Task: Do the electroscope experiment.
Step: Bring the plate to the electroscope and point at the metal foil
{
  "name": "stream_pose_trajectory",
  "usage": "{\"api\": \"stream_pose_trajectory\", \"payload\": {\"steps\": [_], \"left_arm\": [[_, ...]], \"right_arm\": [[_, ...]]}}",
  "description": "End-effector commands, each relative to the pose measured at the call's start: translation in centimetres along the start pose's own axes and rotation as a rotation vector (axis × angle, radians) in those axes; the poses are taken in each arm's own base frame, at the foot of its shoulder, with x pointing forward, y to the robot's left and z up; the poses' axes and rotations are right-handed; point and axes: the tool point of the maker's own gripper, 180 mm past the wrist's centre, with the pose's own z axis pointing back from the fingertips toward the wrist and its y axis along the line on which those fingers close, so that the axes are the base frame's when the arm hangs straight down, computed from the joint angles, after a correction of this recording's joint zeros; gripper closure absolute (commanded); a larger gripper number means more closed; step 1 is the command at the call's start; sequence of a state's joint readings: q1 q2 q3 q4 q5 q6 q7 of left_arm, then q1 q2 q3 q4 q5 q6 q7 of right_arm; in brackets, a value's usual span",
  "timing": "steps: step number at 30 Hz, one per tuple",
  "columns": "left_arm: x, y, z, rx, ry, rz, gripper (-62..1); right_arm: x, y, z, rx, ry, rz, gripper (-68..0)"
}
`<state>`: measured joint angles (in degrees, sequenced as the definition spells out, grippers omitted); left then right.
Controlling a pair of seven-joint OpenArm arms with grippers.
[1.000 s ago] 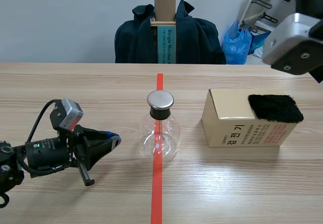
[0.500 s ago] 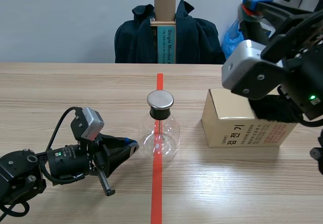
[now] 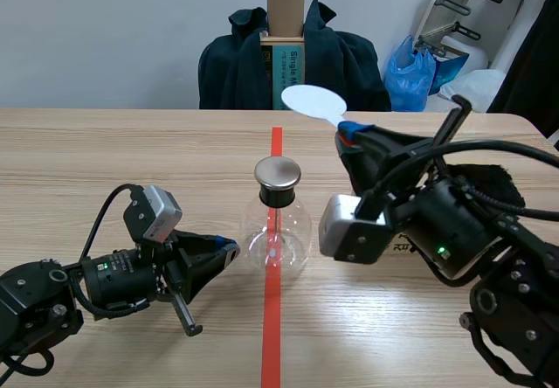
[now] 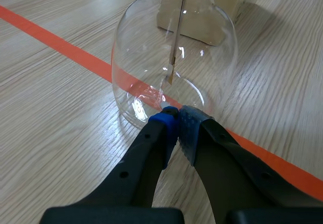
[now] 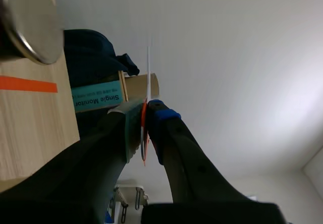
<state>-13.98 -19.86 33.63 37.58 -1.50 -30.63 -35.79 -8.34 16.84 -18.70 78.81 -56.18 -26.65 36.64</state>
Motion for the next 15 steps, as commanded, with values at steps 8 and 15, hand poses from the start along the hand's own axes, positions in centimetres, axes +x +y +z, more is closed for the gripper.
{"api": "stream_pose_trajectory", "payload": {"steps": [8, 15], "left_arm": [[0.9, 0.1, -0.3, -0.001, -0.031, -0.005, -3.0], [0.9, 0.1, -0.3, -0.001, -0.031, -0.004, -3.0]], "right_arm": [[0.0, 0.0, 0.0, 0.004, -0.018, 0.043, -0.7], [-0.5, 1.0, 0.3, 0.039, 0.002, 0.067, -0.7]]}}
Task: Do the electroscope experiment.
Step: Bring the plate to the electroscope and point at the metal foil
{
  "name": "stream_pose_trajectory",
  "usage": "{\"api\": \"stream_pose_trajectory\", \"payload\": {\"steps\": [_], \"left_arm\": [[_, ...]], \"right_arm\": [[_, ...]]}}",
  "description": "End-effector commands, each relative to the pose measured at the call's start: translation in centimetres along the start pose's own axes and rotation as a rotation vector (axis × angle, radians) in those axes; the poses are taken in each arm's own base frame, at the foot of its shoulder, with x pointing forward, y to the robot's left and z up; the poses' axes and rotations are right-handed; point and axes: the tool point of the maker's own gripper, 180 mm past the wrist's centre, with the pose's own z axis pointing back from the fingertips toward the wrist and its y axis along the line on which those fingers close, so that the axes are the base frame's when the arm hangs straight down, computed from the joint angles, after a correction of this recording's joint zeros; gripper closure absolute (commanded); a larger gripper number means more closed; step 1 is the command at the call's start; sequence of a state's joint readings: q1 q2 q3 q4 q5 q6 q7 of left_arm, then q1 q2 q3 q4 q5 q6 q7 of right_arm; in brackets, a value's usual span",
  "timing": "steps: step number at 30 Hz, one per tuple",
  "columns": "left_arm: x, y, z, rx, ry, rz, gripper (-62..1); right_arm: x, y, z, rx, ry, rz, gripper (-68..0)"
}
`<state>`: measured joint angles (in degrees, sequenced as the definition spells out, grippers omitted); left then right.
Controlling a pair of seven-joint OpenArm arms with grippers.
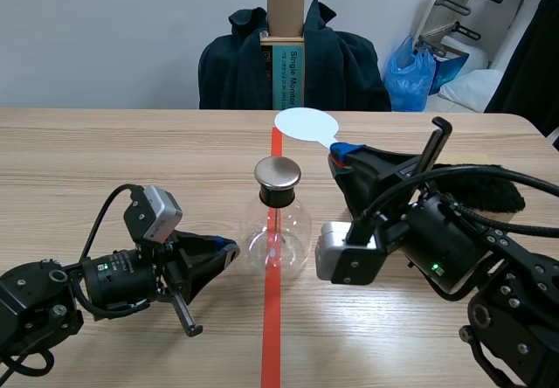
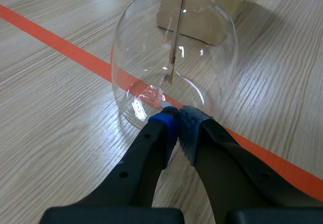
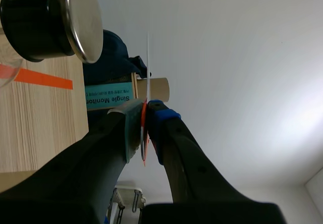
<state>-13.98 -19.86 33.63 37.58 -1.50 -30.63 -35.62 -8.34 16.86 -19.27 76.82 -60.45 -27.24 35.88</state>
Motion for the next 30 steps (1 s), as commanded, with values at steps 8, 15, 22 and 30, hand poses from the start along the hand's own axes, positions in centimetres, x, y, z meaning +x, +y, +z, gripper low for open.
{"api": "stream_pose_trajectory", "payload": {"steps": [8, 15, 22, 30], "left_arm": [[0.8, 0.0, -0.2, 0.0, -0.031, -0.001, -3.0], [0.5, -0.3, -0.1, 0.0, -0.027, 0.005, -2.9], [0.3, -0.4, 0.0, -0.001, -0.023, 0.01, -2.9], [0.3, -0.4, 0.0, -0.001, -0.023, 0.01, -2.9]], "right_arm": [[-1.2, -0.4, 0.1, -0.003, 0.038, 0.042, -0.7], [-1.4, -0.1, 0.2, 0.015, 0.045, 0.06, -0.7], [-1.6, 0.0, 0.2, 0.02, 0.053, 0.057, -0.7], [1.1, 0.2, 0.3, 0.025, -0.095, 0.055, -0.7]]}}
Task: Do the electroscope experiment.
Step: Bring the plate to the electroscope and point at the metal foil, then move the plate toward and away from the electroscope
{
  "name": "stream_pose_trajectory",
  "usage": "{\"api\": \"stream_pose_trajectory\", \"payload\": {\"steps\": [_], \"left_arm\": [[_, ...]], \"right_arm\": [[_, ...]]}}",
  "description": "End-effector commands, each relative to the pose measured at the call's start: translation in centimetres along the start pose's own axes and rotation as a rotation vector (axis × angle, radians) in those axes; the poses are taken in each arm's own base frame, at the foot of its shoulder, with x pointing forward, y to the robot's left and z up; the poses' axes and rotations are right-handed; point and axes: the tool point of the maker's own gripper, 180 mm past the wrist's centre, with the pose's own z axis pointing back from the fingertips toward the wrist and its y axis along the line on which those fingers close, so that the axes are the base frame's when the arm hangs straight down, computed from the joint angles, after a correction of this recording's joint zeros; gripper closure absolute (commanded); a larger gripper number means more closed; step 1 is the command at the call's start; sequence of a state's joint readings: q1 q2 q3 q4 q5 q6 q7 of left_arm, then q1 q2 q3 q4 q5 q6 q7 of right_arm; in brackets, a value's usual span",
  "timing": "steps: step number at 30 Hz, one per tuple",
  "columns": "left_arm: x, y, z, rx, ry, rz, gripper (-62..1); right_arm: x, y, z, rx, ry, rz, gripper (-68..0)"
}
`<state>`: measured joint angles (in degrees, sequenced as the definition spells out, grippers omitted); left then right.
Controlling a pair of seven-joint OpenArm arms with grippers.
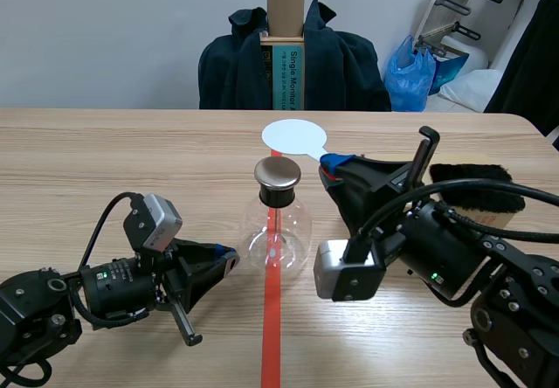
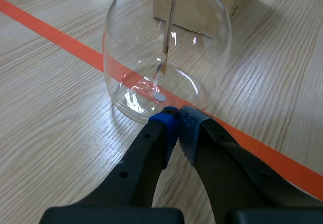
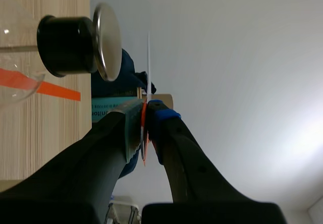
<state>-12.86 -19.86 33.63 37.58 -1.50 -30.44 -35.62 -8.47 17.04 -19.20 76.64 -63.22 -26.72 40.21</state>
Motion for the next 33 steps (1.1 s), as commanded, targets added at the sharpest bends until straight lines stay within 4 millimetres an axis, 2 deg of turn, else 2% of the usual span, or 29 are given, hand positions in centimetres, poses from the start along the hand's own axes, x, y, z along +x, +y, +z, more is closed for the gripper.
{"api": "stream_pose_trajectory", "payload": {"steps": [1, 16, 33], "left_arm": [[1.0, 0.1, -0.3, -0.001, -0.034, -0.004, -2.9], [1.0, 0.1, -0.3, -0.001, -0.034, -0.004, -3.0], [1.0, 0.1, -0.3, -0.001, -0.034, -0.004, -2.9]], "right_arm": [[-0.3, -0.6, 0.1, -0.013, -0.016, 0.025, -0.7], [1.7, 0.0, 0.6, 0.009, -0.108, 0.014, -0.7], [1.5, 0.1, 0.5, 0.011, -0.098, 0.017, -0.7]]}}
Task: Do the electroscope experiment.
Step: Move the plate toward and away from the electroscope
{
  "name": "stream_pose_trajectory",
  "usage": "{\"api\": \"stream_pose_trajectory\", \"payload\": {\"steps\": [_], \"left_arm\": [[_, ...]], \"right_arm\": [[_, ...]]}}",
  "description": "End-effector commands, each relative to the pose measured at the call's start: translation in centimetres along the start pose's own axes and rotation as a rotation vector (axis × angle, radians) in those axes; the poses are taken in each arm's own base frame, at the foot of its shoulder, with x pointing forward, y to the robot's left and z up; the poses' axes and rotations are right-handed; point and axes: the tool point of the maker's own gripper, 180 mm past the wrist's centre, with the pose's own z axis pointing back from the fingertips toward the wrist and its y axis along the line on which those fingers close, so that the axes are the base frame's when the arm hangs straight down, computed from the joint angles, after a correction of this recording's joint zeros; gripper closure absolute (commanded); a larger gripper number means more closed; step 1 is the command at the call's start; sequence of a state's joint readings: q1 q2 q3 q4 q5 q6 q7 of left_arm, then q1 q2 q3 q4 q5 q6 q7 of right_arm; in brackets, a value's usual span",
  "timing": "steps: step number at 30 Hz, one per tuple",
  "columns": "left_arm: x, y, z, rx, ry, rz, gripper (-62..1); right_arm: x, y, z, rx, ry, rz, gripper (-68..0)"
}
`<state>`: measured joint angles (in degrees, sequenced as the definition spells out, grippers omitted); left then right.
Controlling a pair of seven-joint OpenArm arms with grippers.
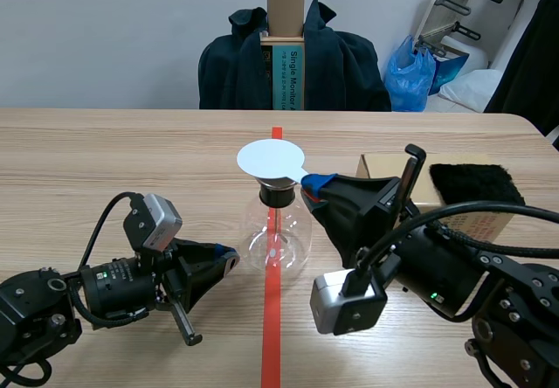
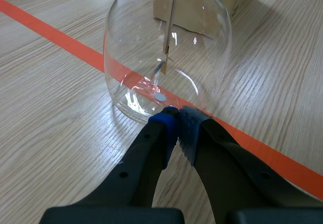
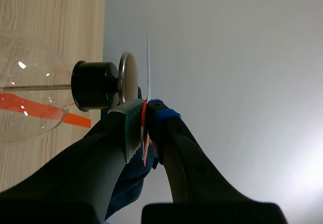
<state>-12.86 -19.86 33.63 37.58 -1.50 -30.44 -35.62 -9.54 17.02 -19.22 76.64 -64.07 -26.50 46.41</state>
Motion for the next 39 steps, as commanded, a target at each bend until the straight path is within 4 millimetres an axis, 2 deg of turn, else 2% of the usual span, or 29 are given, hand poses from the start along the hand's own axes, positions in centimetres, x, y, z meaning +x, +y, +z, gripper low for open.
{"api": "stream_pose_trajectory", "payload": {"steps": [1, 14, 23, 31, 39], "left_arm": [[1.0, 0.1, -0.3, -0.001, -0.034, -0.004, -2.9], [1.0, 0.1, -0.3, -0.001, -0.034, -0.004, -2.9], [1.0, 0.1, -0.3, -0.001, -0.034, -0.004, -2.9], [1.0, 0.1, -0.3, -0.001, -0.034, -0.004, -2.9], [1.0, 0.1, -0.3, -0.001, -0.034, -0.004, -3.0]], "right_arm": [[-1.1, -0.6, 0.2, -0.011, 0.025, 0.025, -0.7], [-5.8, -0.8, 0.9, -0.015, 0.288, 0.023, -0.7], [-7.4, -0.8, 1.5, -0.016, 0.383, 0.023, -0.7], [-7.7, -0.9, 1.7, -0.017, 0.396, 0.025, -0.7], [-5.7, -1.0, 1.0, -0.025, 0.28, 0.033, -0.7]]}}
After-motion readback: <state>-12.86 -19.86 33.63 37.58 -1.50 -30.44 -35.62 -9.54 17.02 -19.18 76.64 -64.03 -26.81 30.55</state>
